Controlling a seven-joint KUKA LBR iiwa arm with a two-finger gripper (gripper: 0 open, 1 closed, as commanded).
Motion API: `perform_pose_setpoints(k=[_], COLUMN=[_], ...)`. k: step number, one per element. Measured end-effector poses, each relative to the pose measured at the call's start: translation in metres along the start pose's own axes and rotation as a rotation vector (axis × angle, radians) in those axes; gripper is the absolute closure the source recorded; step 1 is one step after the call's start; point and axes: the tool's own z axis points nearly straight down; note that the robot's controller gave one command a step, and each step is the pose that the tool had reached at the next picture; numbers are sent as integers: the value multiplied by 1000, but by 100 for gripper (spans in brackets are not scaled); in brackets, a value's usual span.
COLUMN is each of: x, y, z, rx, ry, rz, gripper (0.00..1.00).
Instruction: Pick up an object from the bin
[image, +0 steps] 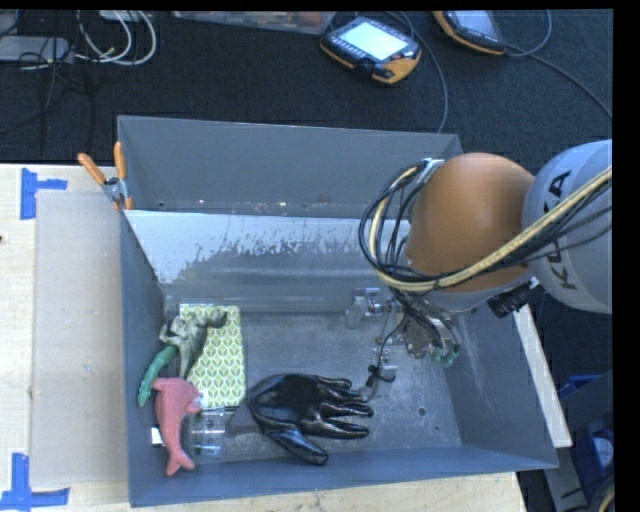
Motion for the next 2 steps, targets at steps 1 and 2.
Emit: perform_pose_setpoints(k=[1,2], x=[-2,11], y=[0,31], z=[-4,67], rx=[-1,-1], ry=[-8,-6], rz=[2,-3], gripper=[0,0])
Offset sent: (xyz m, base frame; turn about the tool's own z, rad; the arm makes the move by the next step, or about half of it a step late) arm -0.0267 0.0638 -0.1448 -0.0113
